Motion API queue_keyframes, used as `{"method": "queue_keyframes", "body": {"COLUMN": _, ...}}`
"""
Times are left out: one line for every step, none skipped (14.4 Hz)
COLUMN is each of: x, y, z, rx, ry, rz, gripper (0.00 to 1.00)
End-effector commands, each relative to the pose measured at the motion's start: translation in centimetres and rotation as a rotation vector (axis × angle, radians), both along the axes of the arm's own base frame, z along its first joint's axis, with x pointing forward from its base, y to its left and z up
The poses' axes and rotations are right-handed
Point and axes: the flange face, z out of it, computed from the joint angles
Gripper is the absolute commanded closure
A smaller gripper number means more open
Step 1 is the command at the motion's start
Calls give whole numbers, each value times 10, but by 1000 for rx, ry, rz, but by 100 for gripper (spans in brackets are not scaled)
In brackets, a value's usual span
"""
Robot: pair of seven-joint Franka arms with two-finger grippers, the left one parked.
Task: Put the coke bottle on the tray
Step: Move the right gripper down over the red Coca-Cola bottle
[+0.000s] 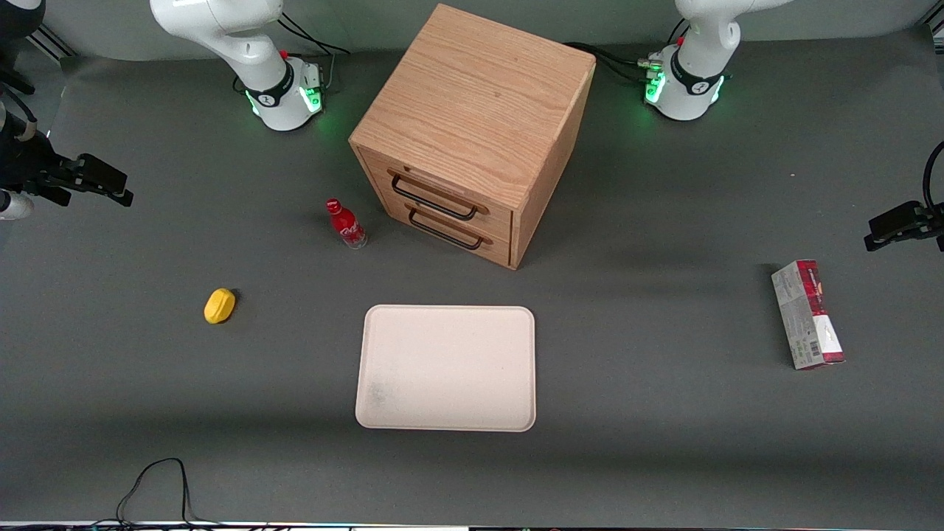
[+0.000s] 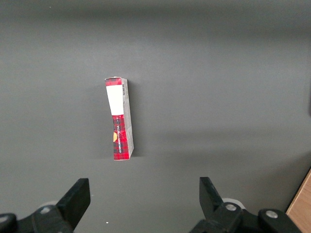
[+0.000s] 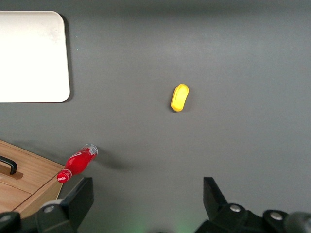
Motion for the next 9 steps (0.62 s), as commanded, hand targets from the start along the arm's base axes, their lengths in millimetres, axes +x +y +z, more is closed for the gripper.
{"method": "queue_keyframes", "body": {"x": 3, "y": 2, "z": 3, "rx": -10, "ry": 11, "rz": 10, "gripper": 0}}
{"method": "queue_keyframes", "body": {"x": 3, "y": 3, "z": 2, "rx": -4, "ry": 13, "rz": 11, "gripper": 0}}
{"method": "queue_keyframes", "body": {"x": 3, "y": 7, "z": 3, "rx": 9, "ry": 11, "rz": 8, "gripper": 0}}
{"method": "queue_keyframes", "body": {"x": 3, "y": 17, "z": 4, "rx": 24, "ry": 9, "rz": -6, "gripper": 0}}
{"method": "queue_keyframes", "body": {"x": 2, "y": 37, "z": 4, "rx": 29, "ry": 9, "rz": -33, "gripper": 0}}
{"method": "queue_keyframes", "body": {"x": 1, "y": 51, "z": 3, "rx": 33, "ry": 9, "rz": -58, "gripper": 0}}
{"method": "queue_keyframes", "body": {"x": 1, "y": 75, "z": 1, "rx": 51, "ry": 9, "rz": -38, "gripper": 0}}
{"method": "queue_keyframes", "body": {"x": 1, "y": 96, "z": -4, "rx": 73, "ry": 19, "rz": -16, "gripper": 0}}
{"method": "queue_keyframes", "body": {"x": 4, "y": 109, "z": -13, "rx": 82, "ry": 20, "rz": -14, "gripper": 0}}
